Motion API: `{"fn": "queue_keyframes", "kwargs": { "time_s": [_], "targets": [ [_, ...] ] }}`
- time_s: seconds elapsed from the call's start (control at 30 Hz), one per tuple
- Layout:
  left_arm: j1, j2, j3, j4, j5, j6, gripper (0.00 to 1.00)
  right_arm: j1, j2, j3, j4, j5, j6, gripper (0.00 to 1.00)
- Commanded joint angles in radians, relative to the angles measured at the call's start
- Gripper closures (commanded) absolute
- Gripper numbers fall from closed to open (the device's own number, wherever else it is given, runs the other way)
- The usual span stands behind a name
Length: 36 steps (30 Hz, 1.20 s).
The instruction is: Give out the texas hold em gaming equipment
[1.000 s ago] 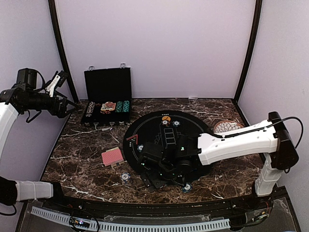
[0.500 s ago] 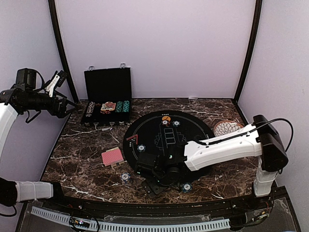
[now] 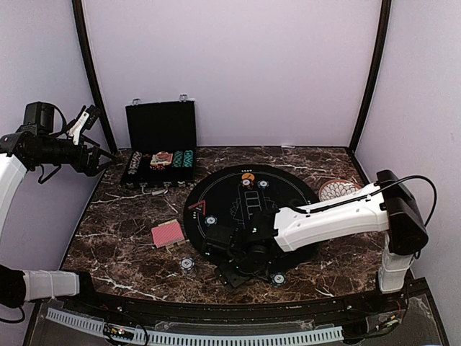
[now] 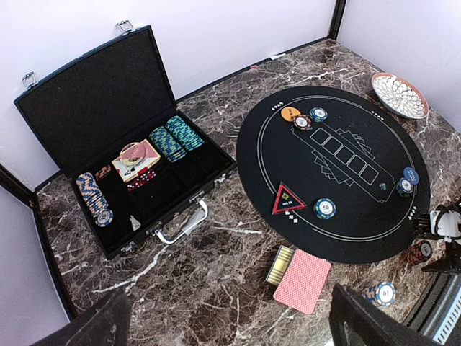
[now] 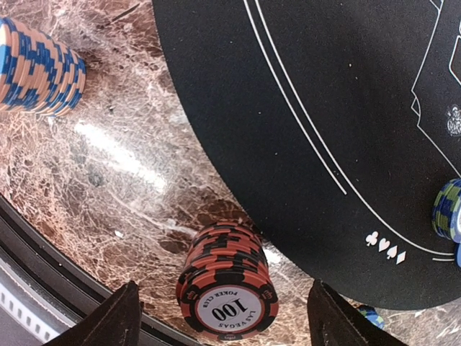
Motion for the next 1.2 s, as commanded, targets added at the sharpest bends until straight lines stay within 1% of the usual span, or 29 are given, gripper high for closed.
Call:
{"fn": "queue_keyframes", "kwargs": {
  "time_s": [0.0, 0.23, 0.7, 1.0, 1.07, 1.17],
  "targets": [
    [0.006, -0.009, 0.007, -0.017, 0.022, 0.001, 0.01, -0.020, 0.012, -0.002, 0.013, -0.006, 0.002, 0.23],
    [0.006, -0.008, 0.008, -0.015, 0.019, 0.004, 0.01, -0.048, 0.019, -0.004, 0.035, -0.015, -0.014, 0.28],
    [0.006, -0.006, 0.003, -0.010, 0.019, 0.010, 0.01, -0.055, 0.041, -0.011, 0.050, -0.058, -0.035, 0.28],
    [0.006, -0.004, 0.002, -0.005, 0.020, 0.007, 0.01, -0.055, 0.050, -0.023, 0.056, -0.055, -0.042, 0.32],
    [0.006, -0.004, 0.000, -0.004, 0.021, 0.006, 0.01, -0.055, 0.056, -0.017, 0.050, -0.048, -0.046, 0.34],
    [0.006, -0.005, 0.000, -0.005, 0.021, 0.005, 0.01, -0.055, 0.053, -0.013, 0.054, -0.046, -0.046, 0.40]
  ]
}}
